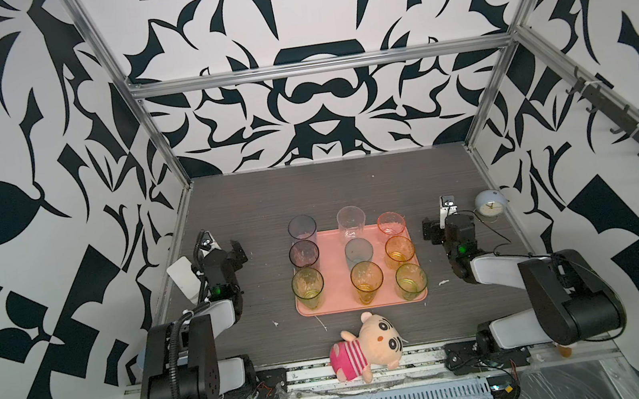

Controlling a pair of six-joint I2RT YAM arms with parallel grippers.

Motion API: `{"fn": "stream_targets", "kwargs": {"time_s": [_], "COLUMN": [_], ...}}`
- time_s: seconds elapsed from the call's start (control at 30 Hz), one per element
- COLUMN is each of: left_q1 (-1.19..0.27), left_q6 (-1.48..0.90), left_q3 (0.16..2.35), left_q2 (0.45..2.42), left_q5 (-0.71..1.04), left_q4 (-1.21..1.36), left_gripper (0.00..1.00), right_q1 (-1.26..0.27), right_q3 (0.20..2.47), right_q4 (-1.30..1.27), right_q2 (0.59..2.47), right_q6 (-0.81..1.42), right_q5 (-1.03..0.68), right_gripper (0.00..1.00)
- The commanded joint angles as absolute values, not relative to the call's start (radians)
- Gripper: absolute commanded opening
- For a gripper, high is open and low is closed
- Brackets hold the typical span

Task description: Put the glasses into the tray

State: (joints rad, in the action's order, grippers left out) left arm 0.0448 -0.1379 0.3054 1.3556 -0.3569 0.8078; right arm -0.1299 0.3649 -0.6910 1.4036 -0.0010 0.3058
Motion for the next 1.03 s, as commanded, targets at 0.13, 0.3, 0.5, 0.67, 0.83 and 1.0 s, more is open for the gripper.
{"fn": "stream_targets", "kwargs": {"time_s": [0.13, 0.3, 0.5, 0.67, 0.83, 1.0], "left_q1": [0.049, 0.049, 0.045, 0.044, 0.044, 0.044], "left_q6": [-0.135, -0.127, -0.152, -0.152, -0.152, -0.152], "left_q3": [0.284, 0.283, 0.345, 0.355, 0.355, 0.355], "left_q2": [1.479, 1.564, 1.549, 1.548, 1.549, 1.55], "left_q5": [-0.252, -0.264, -0.317, -0.318, -0.318, -0.318], "left_q4": [1.004, 1.104, 0.96, 0.939, 0.94, 0.94], "left_gripper": [1.0, 1.0, 0.99, 0.99, 0.99, 0.99], "right_q1": [-0.122, -0.111, -0.1, -0.1, -0.1, -0.1], "right_q3": [0.328, 0.342, 0.354, 0.352, 0.354, 0.353], "right_q4": [-0.897, -0.975, -0.906, -0.915, -0.916, -0.913], "right_q2": [1.47, 1.571, 1.55, 1.552, 1.557, 1.553], "right_q6": [-0.018, -0.023, -0.005, -0.008, -0.004, -0.003], "right_q5": [0.236, 0.163, 0.184, 0.184, 0.184, 0.183], "right_gripper": [1.0, 1.0, 1.0, 1.0, 1.0, 1.0]}}
